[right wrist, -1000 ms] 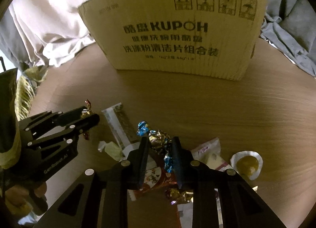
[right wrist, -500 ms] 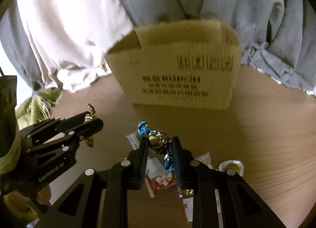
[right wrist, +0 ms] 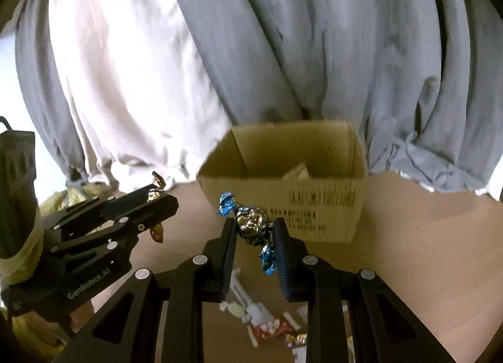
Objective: Organize snacks
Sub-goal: 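Lift both candies into the box and open both tools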
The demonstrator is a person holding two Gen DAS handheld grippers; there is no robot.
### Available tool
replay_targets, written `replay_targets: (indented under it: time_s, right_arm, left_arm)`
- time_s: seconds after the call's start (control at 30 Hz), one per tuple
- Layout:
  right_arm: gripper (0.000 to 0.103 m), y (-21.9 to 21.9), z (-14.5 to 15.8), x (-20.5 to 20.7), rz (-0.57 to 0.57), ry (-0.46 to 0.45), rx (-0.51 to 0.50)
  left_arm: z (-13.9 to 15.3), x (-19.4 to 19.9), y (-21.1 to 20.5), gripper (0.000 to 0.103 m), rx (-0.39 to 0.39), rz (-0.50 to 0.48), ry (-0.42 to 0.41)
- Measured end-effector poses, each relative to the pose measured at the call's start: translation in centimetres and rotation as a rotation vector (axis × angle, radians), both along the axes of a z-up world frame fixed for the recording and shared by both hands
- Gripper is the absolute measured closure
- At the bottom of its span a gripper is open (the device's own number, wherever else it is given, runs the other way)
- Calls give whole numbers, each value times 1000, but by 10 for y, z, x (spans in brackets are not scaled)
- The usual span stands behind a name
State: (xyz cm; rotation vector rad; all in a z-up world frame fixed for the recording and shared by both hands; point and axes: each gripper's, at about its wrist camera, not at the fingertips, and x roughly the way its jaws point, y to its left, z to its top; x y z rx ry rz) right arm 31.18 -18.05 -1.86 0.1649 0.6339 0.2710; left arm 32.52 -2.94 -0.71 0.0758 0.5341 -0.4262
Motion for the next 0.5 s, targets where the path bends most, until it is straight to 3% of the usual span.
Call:
replay_targets:
  time_s: [0.5]
  right_arm:
    - [78, -13, 50, 26, -36, -147, 22]
  left_arm:
    - [46, 33, -10, 77, -22, -21, -126]
